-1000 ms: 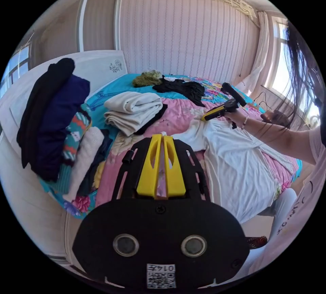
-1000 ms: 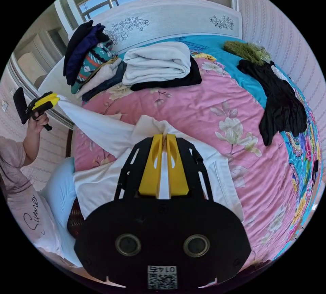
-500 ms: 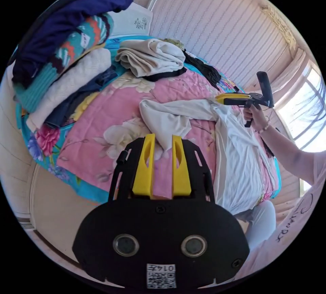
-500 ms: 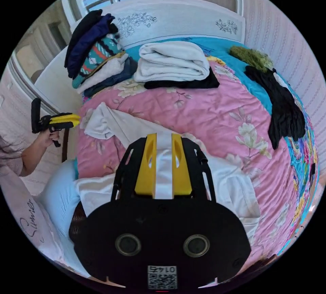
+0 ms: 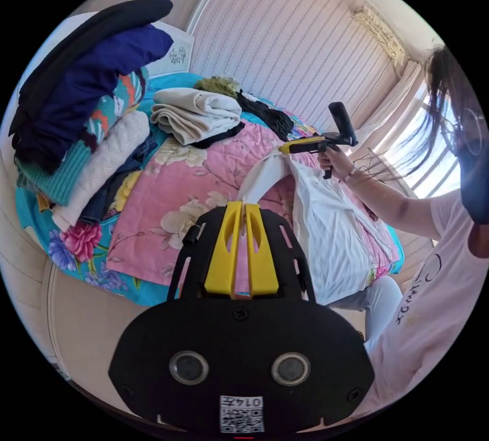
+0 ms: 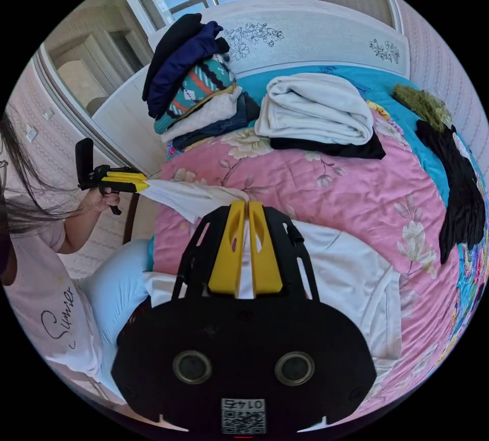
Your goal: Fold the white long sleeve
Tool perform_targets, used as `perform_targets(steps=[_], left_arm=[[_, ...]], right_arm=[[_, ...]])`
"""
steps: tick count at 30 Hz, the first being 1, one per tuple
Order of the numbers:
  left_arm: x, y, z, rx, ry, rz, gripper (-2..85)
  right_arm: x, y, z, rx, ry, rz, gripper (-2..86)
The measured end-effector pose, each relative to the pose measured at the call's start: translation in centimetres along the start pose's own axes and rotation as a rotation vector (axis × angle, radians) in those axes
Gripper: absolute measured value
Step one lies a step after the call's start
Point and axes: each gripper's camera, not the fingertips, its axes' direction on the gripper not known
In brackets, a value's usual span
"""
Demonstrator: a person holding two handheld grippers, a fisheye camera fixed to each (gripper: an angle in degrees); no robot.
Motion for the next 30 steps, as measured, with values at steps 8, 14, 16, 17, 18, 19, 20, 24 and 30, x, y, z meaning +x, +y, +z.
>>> perform_targets(steps=[8, 14, 16, 17, 18, 19, 20, 24, 30], left_arm=[[-4.5, 2.7, -0.6, -0.035, -0.195, -0.189, 1.2], [-1.3, 5.5, 3.0, -0.127, -0.095, -0.186, 6.8], [-1.0, 5.7, 4.0, -0.140, -0.063, -0.197, 7.3], [-0.7, 5.8, 4.6, -0.155, -0.062, -0.197, 7.3], [-0.5, 5.8, 4.8, -0.161, -0.068, -0.189, 7.3], [0.0, 5.9, 5.2, -0.175, -0.103, -0.166, 6.8], [0.5, 6.0, 5.4, -0.184, -0.143, -0.129, 5.9], [2.0, 6.1, 4.7, -0.202, -0.182, -0.034, 1.9], [4.5, 5.4, -3.0, -0.075, -0.335, 0.144, -0.7]], right_arm=[[1.9, -4.9, 5.9, -0.151, 0.038, 0.092, 1.8], [3.0, -3.3, 1.8, -0.038, 0.066, 0.180, 5.8], [4.8, -1.6, 0.4, -0.086, 0.225, 0.262, 7.8], [5.3, -1.2, 0.3, -0.109, 0.253, 0.286, 8.5], [6.2, -0.5, 0.6, -0.162, 0.298, 0.320, 9.9], [7.0, 0.1, 1.2, -0.222, 0.351, 0.347, 10.6], [7.4, 0.4, 1.6, -0.247, 0.376, 0.359, 10.7], [8.5, 0.9, 3.3, -0.301, 0.298, 0.380, 4.9], [7.4, -1.0, -0.9, -0.147, 0.458, 0.365, 1.1]])
